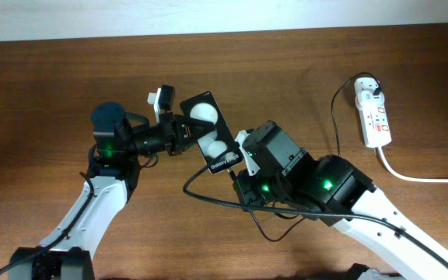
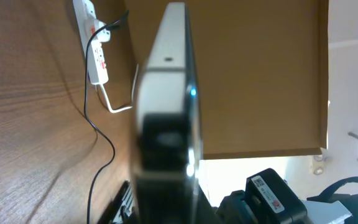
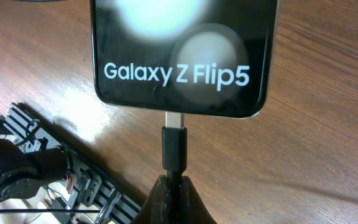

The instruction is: Plug charger to phone and switch on socket

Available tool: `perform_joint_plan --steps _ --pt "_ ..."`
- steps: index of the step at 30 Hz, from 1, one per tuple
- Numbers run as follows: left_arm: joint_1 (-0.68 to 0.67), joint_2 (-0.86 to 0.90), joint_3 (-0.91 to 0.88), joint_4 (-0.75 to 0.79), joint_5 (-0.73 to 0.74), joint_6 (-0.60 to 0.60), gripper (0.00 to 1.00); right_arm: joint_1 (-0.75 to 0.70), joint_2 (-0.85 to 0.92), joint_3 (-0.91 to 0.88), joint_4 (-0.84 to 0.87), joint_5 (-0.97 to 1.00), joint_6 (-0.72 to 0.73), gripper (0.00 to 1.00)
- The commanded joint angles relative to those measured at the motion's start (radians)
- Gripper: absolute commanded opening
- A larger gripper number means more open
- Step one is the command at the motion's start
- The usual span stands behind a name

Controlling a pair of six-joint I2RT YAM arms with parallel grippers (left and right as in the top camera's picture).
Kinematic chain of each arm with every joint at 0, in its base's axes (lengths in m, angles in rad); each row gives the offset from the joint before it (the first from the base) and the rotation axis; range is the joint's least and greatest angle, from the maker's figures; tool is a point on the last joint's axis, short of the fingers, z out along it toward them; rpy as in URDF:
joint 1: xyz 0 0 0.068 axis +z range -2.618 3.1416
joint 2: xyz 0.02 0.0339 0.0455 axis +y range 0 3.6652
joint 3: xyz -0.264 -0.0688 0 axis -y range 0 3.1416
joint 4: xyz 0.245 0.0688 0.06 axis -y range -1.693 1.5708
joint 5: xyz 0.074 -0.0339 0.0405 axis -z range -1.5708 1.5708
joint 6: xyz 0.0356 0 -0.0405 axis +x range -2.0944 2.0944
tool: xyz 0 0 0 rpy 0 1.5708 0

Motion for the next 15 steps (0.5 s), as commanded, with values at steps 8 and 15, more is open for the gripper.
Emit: perform_joint_plan --steps 8,15 --pt "-0.003 -0.005 0.013 0.006 0.048 -0.021 0.00 0.007 0.009 -0.008 0.052 0.001 0.004 0.04" --pt "-0.005 -0.005 0.013 0.006 0.154 0.042 0.00 0.007 0.009 -0.008 0.126 0.041 -0.012 0.04"
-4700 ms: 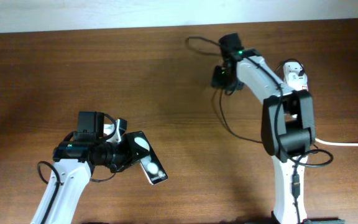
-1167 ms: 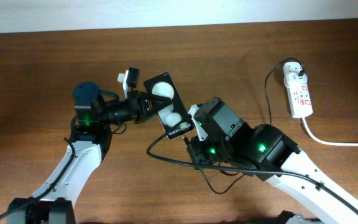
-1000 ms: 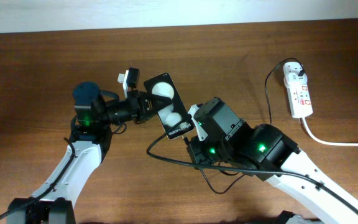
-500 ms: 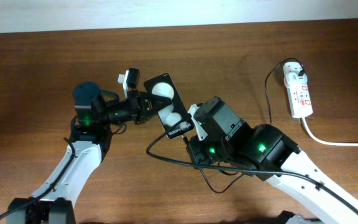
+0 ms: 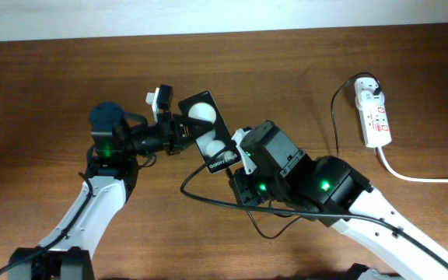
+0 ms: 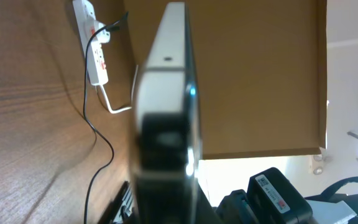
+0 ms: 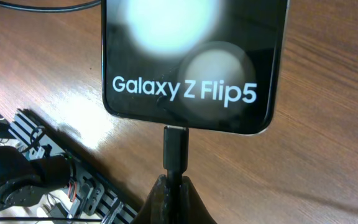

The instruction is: Plug charger to phone and switch on socket

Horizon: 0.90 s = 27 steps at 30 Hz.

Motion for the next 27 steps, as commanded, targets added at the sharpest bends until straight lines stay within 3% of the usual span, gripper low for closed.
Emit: perform_joint_plan --steps 1,16,23,27 --pt "-0.014 -0.005 0.013 0.004 0.153 0.043 0.00 0.003 0.006 0.003 0.082 0.037 -0.022 0.04" --pt "-0.014 -0.005 0.013 0.003 0.240 0.085 0.00 0.003 0.006 0.005 0.244 0.039 -0.048 0.05" --pt "-0.013 -0.005 0.013 0.005 0.183 0.085 0.00 0.003 -0.002 0.005 0.198 0.035 -0.048 0.19" --pt "-0.013 -0.005 0.013 0.007 0.183 0.209 0.00 0.003 -0.073 0.005 0.182 0.037 -0.048 0.32"
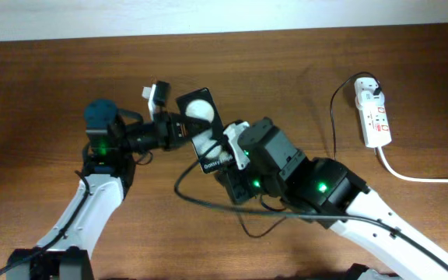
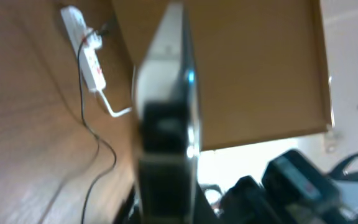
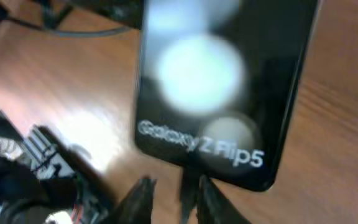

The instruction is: Plug charger to phone and switch on socket

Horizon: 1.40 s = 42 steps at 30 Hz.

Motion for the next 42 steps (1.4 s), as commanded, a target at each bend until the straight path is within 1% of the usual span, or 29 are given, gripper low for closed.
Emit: perform_joint_plan --steps 1,2,4,7,9,10,11,14,17,18,19,21,22,24,28,30,35,37,40,42 --pt "-0.032 -0.006 -0.011 0.003 0.129 0.131 0.00 -0.005 -0.099 0.031 0.016 0.044 -0.013 0.37" --pt "-0.032 -0.006 -0.011 0.003 0.123 0.152 0.00 -0.005 -0.138 0.031 0.002 0.067 -0.014 0.42" --pt "-0.033 -0.006 -0.011 0.002 0.084 0.151 0.00 -0.005 -0.219 0.031 -0.032 0.127 -0.013 0.47" --pt "-0.051 -0.006 -0.011 0.003 0.008 0.152 0.00 -0.005 -0.346 0.031 -0.076 0.197 -0.013 0.57" --pt "-0.087 -0.006 -0.011 0.027 -0.067 0.152 0.00 -0.005 -0.431 0.031 -0.099 0.229 -0.013 0.66" --pt "-0.107 -0.006 -0.011 0.063 -0.106 0.152 0.00 -0.005 -0.464 0.031 -0.112 0.249 -0.013 0.68" --pt "-0.135 -0.006 -0.011 0.105 -0.151 0.151 0.00 -0.005 -0.504 0.031 -0.130 0.272 -0.013 0.72" --pt "-0.195 -0.006 -0.006 0.101 -0.268 0.148 0.00 -0.005 -0.573 0.031 -0.187 0.304 -0.013 0.76" --pt "-0.210 -0.006 0.036 0.023 -0.306 0.159 0.00 -0.005 -0.591 0.031 -0.228 0.306 -0.013 0.83" --pt "-0.210 -0.003 0.062 -0.022 -0.305 0.189 0.00 -0.005 -0.591 0.031 -0.240 0.306 -0.013 0.85" --pt "-0.210 -0.001 0.099 -0.098 -0.306 0.227 0.00 -0.005 -0.588 0.031 -0.254 0.306 -0.013 0.90" --pt "-0.210 0.027 0.226 -0.341 -0.306 0.359 0.00 -0.005 -0.588 0.030 -0.272 0.306 -0.013 0.98" --pt "-0.210 0.049 0.283 -0.426 -0.308 0.406 0.00 -0.005 -0.588 0.030 -0.280 0.306 -0.013 0.99" --pt "-0.210 0.134 0.445 -0.622 -0.325 0.490 0.00 -0.005 -0.588 0.030 -0.304 0.306 -0.013 0.99" --pt "-0.210 0.296 0.628 -0.771 -0.324 0.555 0.00 -0.005 -0.588 0.030 -0.339 0.306 -0.013 0.99" --pt "-0.210 0.375 0.677 -0.788 -0.323 0.576 0.00 -0.005 -0.588 0.030 -0.339 0.302 -0.013 0.99" --pt "-0.210 0.558 0.695 -0.787 -0.320 0.602 0.00 -0.005 -0.588 0.030 -0.339 0.302 -0.013 0.99" --pt "-0.210 0.654 0.705 -0.783 -0.267 0.654 0.00 -0.005 -0.588 0.030 -0.339 0.302 -0.013 0.99" --pt "-0.210 0.746 0.739 -0.771 -0.260 0.679 0.00 -0.005 -0.588 0.030 -0.339 0.302 -0.013 0.99" --pt "-0.210 0.817 0.782 -0.735 -0.260 0.690 0.01 -0.005 -0.588 0.030 -0.339 0.302 -0.013 0.99"
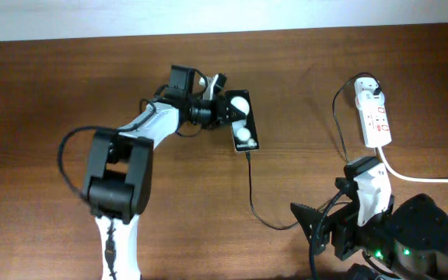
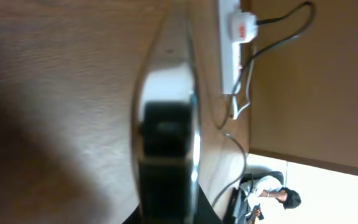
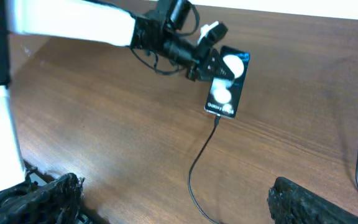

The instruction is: Plug charger to phone and switch on socket

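Observation:
A black phone (image 1: 242, 127) marked Galaxy Z Flip5 is held at the far middle of the table, with my left gripper (image 1: 218, 109) shut on its upper end. In the left wrist view the phone (image 2: 166, 118) shows edge-on between the jaws. A thin black charger cable (image 1: 251, 190) runs from the phone's lower edge (image 3: 218, 120) toward me, then right toward the white power strip (image 1: 372, 117). My right gripper (image 1: 311, 231) stands wide open and empty near the front right edge, well apart from the phone (image 3: 225, 90).
The power strip's white lead (image 1: 418, 175) runs off the right side. The black adapter (image 1: 370, 92) sits in the strip's far end. The left arm (image 3: 73, 25) stretches across the far left of the wooden table (image 1: 68, 85).
My right gripper, then open at the phone's lower edge, is now back at the front right of the table. The left arm has carried the phone farther back and right, with the cable still in it.
My right gripper was shut on the cable's plug, just under the phone's port, while the left held the phone. The plug then sat closer in. Then the right fingers were apart at the phone. Now the right arm is withdrawn and the cable hangs from the phone.

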Available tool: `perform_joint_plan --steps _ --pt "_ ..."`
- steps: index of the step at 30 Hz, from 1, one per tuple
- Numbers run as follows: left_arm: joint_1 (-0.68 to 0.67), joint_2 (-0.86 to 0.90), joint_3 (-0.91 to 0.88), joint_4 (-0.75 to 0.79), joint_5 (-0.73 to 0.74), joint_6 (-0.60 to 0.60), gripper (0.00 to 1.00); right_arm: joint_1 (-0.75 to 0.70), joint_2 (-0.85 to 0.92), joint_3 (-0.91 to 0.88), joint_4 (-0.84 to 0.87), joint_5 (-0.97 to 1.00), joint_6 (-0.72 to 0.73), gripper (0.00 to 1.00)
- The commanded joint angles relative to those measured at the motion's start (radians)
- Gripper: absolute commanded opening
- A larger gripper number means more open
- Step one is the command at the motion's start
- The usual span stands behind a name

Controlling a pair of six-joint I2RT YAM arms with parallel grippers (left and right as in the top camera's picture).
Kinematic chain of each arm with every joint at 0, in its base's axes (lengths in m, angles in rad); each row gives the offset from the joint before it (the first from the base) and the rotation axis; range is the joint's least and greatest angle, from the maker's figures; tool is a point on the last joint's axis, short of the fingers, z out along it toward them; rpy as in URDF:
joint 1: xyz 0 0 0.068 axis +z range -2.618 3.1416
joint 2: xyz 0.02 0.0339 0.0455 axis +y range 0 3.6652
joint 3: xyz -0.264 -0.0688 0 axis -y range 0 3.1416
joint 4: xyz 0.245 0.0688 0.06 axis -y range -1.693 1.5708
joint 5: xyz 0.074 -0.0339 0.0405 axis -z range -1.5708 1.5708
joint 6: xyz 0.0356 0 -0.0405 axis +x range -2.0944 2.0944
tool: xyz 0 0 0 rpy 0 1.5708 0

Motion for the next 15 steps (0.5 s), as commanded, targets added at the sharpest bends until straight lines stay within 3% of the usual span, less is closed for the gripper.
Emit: perform_joint_plan --steps 1,5,8,15 --pt "-0.001 0.092 0.106 0.040 0.048 0.051 0.01 -0.003 0.002 0.011 0.000 0.009 0.005 0.99" --pt "-0.001 0.214 0.234 0.038 0.045 0.058 0.04 -0.003 0.002 0.011 0.000 0.009 0.005 0.99" --pt "-0.001 0.241 0.244 -0.046 -0.045 0.059 0.08 -0.003 0.002 0.011 0.000 0.009 0.005 0.99" --pt "-0.001 0.250 0.244 -0.105 -0.068 0.058 0.23 -0.003 0.002 0.011 0.000 0.009 0.005 0.99"
